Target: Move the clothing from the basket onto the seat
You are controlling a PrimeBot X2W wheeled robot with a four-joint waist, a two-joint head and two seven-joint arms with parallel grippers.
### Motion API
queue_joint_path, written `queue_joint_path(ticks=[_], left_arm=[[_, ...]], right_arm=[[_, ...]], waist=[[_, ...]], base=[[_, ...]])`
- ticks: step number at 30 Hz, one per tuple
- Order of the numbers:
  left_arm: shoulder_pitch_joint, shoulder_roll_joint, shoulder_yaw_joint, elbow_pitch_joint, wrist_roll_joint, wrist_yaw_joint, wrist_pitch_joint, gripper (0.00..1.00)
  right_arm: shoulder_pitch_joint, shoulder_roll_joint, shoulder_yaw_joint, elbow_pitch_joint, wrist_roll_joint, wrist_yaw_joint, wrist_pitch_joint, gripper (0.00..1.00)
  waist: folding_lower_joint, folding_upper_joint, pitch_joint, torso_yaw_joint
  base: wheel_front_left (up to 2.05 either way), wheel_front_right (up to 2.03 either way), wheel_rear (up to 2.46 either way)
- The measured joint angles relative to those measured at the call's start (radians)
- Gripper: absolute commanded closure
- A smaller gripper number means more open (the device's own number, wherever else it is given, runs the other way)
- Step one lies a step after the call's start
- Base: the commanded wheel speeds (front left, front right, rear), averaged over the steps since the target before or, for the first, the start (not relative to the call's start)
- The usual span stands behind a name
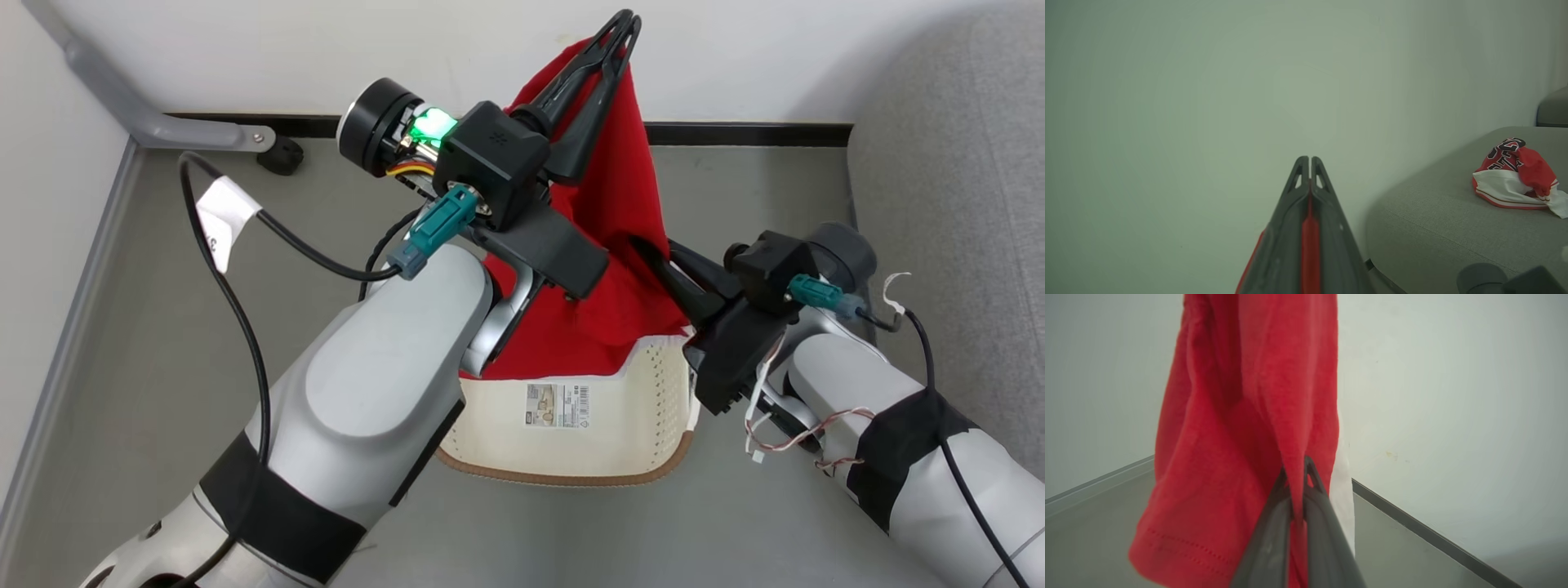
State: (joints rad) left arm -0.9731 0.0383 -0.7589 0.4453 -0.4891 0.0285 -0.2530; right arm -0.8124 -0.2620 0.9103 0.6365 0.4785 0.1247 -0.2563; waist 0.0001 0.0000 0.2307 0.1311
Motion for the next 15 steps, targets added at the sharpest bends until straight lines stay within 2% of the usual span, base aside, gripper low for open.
queue_joint_path(ticks=[2, 3, 4, 6, 15], left_arm=[[0.006, -0.001, 0.002, 0.006, 0.0, 0.005, 0.0, 1.0], [0.011, -0.001, 0.005, 0.01, -0.002, 0.006, 0.0, 0.85], [0.017, 0.0, 0.008, 0.017, -0.002, 0.006, 0.0, 0.59], [0.03, 0.001, 0.012, 0.032, -0.003, 0.006, 0.0, 0.0], [0.127, 0.027, 0.035, 0.071, -0.016, 0.005, -0.001, 0.0]], right_arm=[[0.0, -0.002, -0.005, -0.003, 0.019, 0.0, 0.0, 1.0], [0.0, -0.003, -0.009, -0.008, 0.027, 0.0, 0.0, 1.0], [0.0, -0.005, -0.014, -0.014, 0.032, 0.0, 0.0, 1.0], [0.0, -0.009, -0.022, -0.025, 0.044, 0.0, 0.0, 1.0], [0.0, -0.027, -0.058, -0.083, 0.087, 0.0, 0.0, 1.0]], waist=[[0.0, 0.0, -0.002, -0.008], [0.0, 0.0, -0.003, -0.012], [0.0, 0.0, -0.005, -0.016], [0.0, 0.0, -0.008, -0.024], [-0.0002, 0.0001, -0.024, -0.061]], base=[[0.0, 0.0, 0.0], [0.0, 0.0, 0.0], [0.0, 0.0, 0.0], [0.0, 0.0, 0.0], [0.0, 0.0, 0.0]])
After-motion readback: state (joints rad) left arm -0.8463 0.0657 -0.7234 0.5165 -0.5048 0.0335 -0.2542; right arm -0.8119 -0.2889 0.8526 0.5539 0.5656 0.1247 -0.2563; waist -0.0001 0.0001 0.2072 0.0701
